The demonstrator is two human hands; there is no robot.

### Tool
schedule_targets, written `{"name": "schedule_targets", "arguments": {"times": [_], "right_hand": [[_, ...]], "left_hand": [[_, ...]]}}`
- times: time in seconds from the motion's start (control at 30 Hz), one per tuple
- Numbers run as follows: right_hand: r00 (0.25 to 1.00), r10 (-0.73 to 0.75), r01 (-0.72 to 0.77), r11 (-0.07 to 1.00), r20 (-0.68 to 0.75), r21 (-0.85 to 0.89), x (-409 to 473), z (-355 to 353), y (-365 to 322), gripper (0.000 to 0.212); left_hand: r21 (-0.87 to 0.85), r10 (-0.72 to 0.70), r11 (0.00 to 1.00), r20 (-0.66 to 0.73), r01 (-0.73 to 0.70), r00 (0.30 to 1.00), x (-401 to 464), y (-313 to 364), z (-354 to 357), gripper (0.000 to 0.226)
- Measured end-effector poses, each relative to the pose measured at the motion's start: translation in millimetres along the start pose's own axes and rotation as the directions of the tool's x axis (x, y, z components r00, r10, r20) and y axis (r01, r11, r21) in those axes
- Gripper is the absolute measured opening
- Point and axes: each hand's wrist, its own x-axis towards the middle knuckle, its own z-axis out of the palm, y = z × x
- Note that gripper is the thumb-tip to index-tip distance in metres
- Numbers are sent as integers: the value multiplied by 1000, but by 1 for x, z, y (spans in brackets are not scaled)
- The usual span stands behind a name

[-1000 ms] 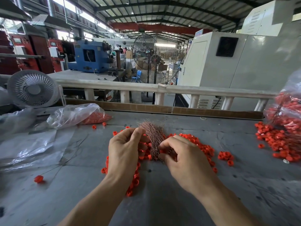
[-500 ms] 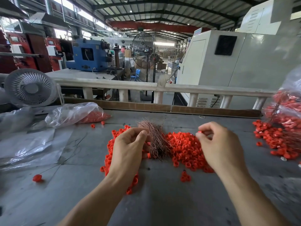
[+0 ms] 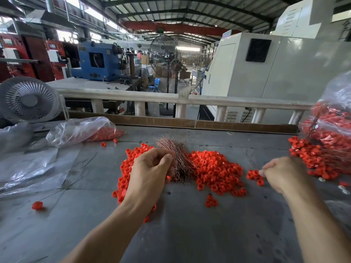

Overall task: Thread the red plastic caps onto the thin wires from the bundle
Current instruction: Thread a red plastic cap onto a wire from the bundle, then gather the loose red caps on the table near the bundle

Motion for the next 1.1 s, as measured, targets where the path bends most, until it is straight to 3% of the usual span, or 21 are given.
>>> {"name": "schedule_targets", "arguments": {"times": [0.13, 0.23, 0.33, 0.47, 0.73, 0.97, 1.1], "right_hand": [[999, -19, 19, 1000, 29, -7, -1, 2, -2, 29], [984, -172, 175, 983, -50, 54, -11, 8, -13, 13], [916, -399, 397, 889, -38, 226, -29, 12, -31, 12], [802, -588, 550, 796, 106, 252, -51, 20, -45, 18], [736, -631, 611, 775, 246, 161, -69, 31, -55, 10], [770, -625, 620, 780, 126, 82, -78, 46, -61, 14], [683, -698, 684, 714, 212, 147, -86, 47, -64, 17]], "left_hand": [[30, -8, 1000, -12, 8, 1000, 0, 0, -1, 26], [64, -14, 998, -22, 15, 1000, 1, 1, -2, 22], [102, 1, 995, -36, 3, 999, 2, 0, -2, 21], [153, 16, 988, -37, -11, 999, 3, -2, -3, 21], [213, 36, 977, -30, -29, 999, 2, -2, -3, 20], [273, 56, 961, -45, -42, 997, 1, -1, -3, 18], [325, 62, 944, -21, -52, 998, 1, -1, -3, 16]]}}
